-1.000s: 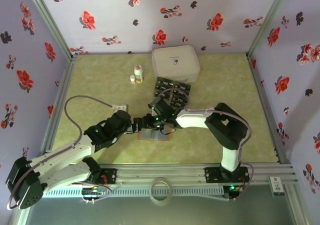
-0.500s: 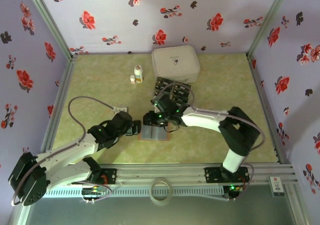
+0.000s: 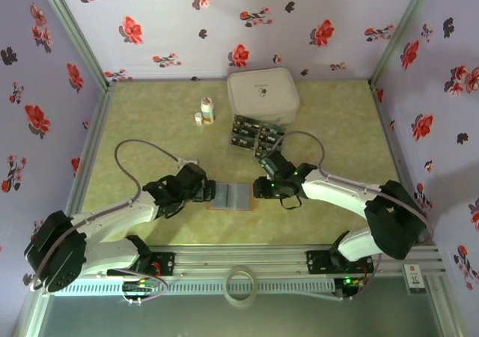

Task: Put the credit cards into the card holder

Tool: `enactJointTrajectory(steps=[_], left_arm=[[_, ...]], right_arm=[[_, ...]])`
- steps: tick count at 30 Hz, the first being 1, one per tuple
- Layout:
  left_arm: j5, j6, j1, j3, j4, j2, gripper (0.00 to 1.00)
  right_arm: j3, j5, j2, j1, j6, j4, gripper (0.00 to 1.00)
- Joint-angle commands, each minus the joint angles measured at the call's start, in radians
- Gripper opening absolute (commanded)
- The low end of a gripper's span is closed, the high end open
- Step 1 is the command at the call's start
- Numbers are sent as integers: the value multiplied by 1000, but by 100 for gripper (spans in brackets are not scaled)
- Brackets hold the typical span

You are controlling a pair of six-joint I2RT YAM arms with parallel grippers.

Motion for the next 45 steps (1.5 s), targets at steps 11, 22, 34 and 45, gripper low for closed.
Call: enactJointTrajectory(steps=[11, 22, 34, 45], left_arm=[[21, 30, -9, 107, 24, 129, 100], [26, 41, -24, 159, 46, 217, 100], [25, 56, -20, 180, 50, 223, 100], [22, 54, 23, 174, 6, 130, 100]], right_arm=[[-10, 22, 75, -67, -31, 82, 0], [-119, 19, -27, -149, -14, 84, 0], [43, 44, -235, -195, -161, -130, 65], [278, 240, -244, -199, -433, -118, 99]])
